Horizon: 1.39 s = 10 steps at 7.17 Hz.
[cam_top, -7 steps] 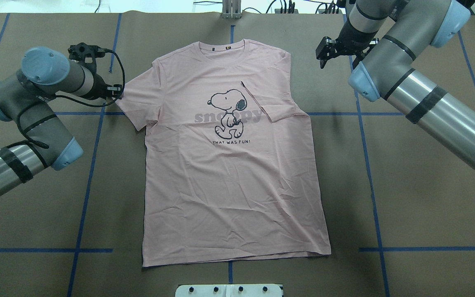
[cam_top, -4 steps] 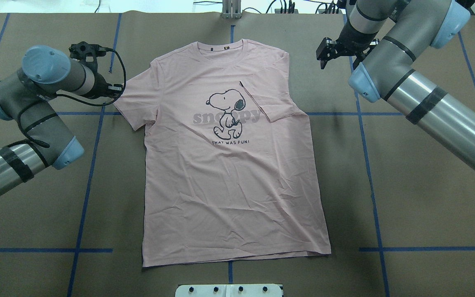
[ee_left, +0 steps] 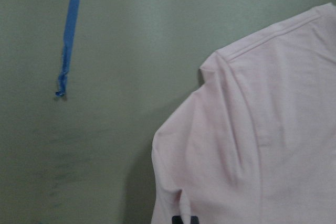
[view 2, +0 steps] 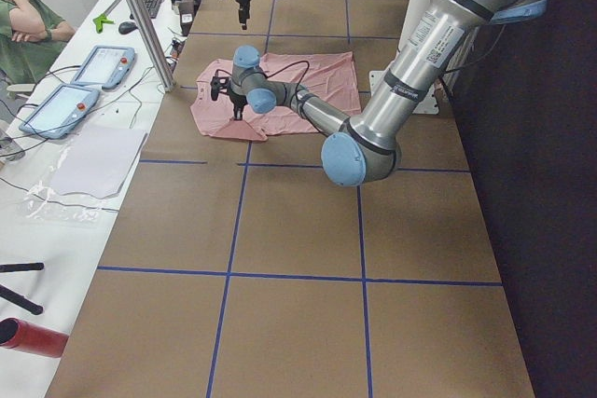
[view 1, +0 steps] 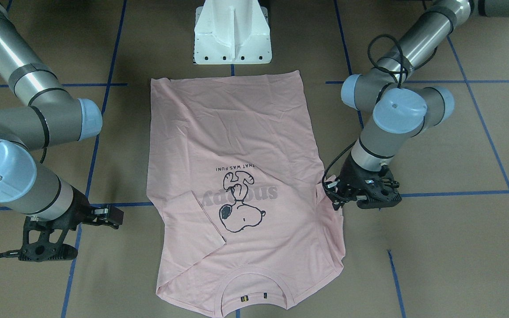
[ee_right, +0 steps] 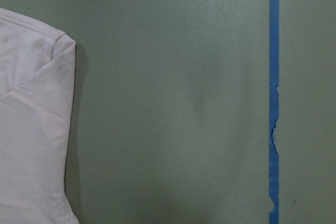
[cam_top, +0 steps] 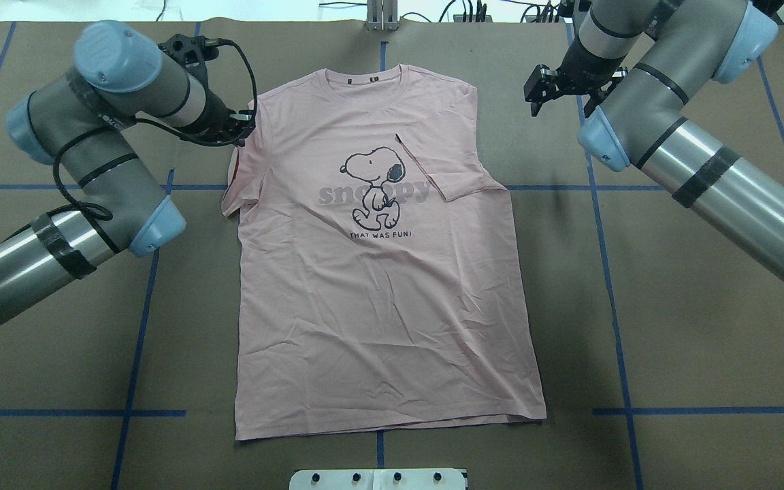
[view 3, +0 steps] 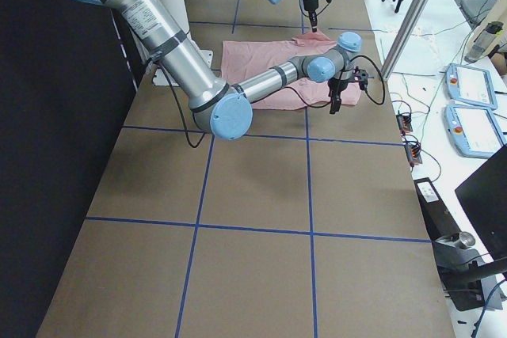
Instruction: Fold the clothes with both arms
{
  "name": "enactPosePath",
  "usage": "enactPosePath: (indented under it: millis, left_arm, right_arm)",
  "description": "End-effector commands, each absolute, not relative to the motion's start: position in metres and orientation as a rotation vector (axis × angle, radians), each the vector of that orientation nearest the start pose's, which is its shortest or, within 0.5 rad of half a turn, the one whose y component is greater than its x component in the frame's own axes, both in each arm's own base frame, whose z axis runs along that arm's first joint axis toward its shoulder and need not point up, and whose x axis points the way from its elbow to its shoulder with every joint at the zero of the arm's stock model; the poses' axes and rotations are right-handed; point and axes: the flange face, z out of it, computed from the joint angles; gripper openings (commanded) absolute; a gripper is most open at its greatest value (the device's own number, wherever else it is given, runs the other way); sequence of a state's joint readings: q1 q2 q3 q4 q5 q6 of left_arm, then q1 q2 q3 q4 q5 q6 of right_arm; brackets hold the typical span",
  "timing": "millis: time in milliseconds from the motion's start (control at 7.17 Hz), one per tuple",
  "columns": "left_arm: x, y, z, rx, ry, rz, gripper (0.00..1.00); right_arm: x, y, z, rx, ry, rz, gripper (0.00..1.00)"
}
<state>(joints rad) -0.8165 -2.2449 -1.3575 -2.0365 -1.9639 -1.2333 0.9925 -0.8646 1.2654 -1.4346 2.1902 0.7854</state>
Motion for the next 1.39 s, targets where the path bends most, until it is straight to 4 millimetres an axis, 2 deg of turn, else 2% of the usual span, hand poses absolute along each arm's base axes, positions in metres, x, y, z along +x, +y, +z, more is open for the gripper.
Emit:
enactPosePath:
  millis: [0, 139, 279, 418, 697, 837, 976, 1116, 1255]
  left_arm:
    - [0.526, -0.621, 0.243, 0.109, 0.989, -0.333, 0.0]
    - [0.546, -0.623, 0.264, 0.157, 0.977, -0.343, 0.0]
    - [0.547, -0.625, 0.275, 0.185, 0.986, -0.338, 0.86]
    - [0.546, -0.624, 0.264, 0.192, 1.009, -0.34, 1.0]
    - [0.532, -0.607, 0.221, 0.211, 1.089, -0.323, 1.0]
    - [0.525, -0.594, 0.218, 0.159, 1.12, -0.297, 1.0]
    - [0.503, -0.57, 0.229, 0.124, 1.111, -0.281, 1.0]
    - [0.473, -0.542, 0.227, 0.108, 1.072, -0.28, 1.0]
    - [0.452, -0.502, 0.222, 0.115, 1.024, -0.207, 1.0]
  right_arm:
    - [-0.354, -0.68, 0.358, 0.022, -0.795, 0.029, 1.0]
    - [-0.353, -0.677, 0.364, 0.039, -0.807, 0.023, 1.0]
    - [-0.354, -0.676, 0.364, 0.054, -0.818, 0.014, 1.0]
    - [-0.355, -0.675, 0.366, 0.05, -0.817, 0.02, 1.0]
    - [-0.361, -0.668, 0.356, 0.058, -0.832, 0.008, 1.0]
    - [-0.364, -0.645, 0.351, 0.072, -0.85, -0.019, 1.0]
    - [-0.364, -0.604, 0.351, 0.054, -0.875, 0.023, 1.0]
    - [-0.36, -0.548, 0.352, 0.03, -0.894, 0.089, 1.0]
    - [-0.357, -0.479, 0.358, 0.017, -0.896, 0.109, 1.0]
